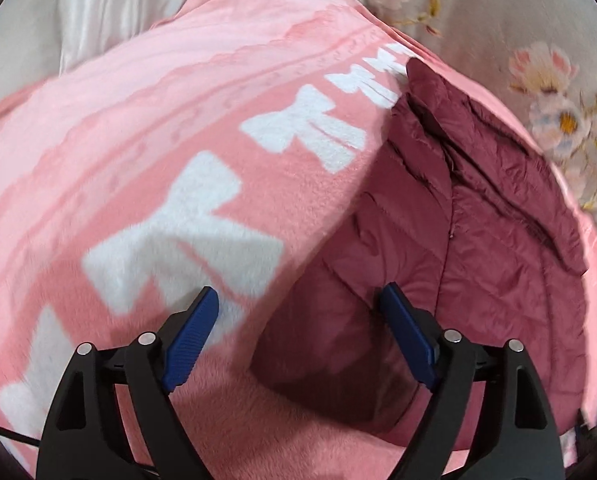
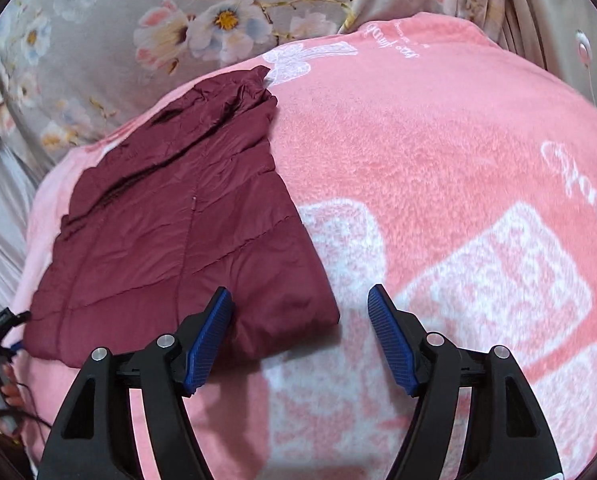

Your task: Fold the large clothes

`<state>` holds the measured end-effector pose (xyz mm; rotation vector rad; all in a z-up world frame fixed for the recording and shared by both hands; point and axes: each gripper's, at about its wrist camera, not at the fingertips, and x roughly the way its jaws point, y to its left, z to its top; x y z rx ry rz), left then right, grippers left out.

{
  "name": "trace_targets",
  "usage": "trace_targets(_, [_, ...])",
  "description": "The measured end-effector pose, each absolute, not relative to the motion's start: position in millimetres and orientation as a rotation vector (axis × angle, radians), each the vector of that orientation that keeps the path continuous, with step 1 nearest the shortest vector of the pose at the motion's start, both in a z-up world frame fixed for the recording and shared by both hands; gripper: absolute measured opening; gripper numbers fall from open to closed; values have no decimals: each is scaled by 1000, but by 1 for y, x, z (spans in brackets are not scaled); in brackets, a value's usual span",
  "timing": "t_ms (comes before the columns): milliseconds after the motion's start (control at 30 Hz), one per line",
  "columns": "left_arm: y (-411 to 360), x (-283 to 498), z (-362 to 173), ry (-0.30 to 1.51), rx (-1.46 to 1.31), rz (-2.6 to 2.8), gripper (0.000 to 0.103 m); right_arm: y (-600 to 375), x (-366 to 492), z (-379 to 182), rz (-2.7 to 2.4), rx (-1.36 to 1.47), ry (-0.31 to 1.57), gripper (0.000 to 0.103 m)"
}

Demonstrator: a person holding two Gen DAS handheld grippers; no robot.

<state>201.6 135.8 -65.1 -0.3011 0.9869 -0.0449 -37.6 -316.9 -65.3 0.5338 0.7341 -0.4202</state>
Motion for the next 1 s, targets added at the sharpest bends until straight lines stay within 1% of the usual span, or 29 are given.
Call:
trace_targets(100, [143, 200, -67, 980, -375, -47, 81, -316, -32, -67, -416, 525, 744, 70])
trace_targets(133, [143, 201, -68, 982, -388, -44, 78, -315, -29, -67, -406, 529, 741, 69])
trace_targets(167, [142, 202, -67, 988, -384, -43, 70, -315, -29, -67, -401, 538, 738, 66])
trace_targets(200, [137, 202, -66, 1004, -377, -71, 51, -315, -27, -67, -398, 547, 734, 51])
trace_targets(233, [133, 202, -64, 1018, -385, -110, 28, -314, -27, -67, -383, 564, 730, 28])
trace_targets(267, [130, 200, -62, 1028, -395, -143, 20, -314, -26, -67, -363, 586, 725, 20])
trace_targets(300, [128, 198, -59, 1024, -395, -152, 9, -312, -28, -65, -358, 596, 715, 9])
trace_targets(333, [124, 193, -51, 1008, -376, -166, 6, -309, -31, -60, -361, 595, 697, 6])
trace_targets(500, [129, 156, -3, 899, -376, -261, 3, -286, -57, -20, -344, 518, 595, 3])
trace_targets(600, [141, 119, 35, 811, -361, -332, 3, -267, -90, 14, -320, 436, 513, 3])
trace_targets(800, [179, 22, 95, 664, -364, -417, 2, -235, -187, 74, -286, 291, 366, 3])
trace_targets(900, [199, -17, 117, 602, -384, -426, 2, -226, -231, 100, -283, 269, 305, 3])
trace_targets(1000, [211, -42, 146, 525, -384, -420, 3, -222, -253, 125, -267, 270, 229, 3])
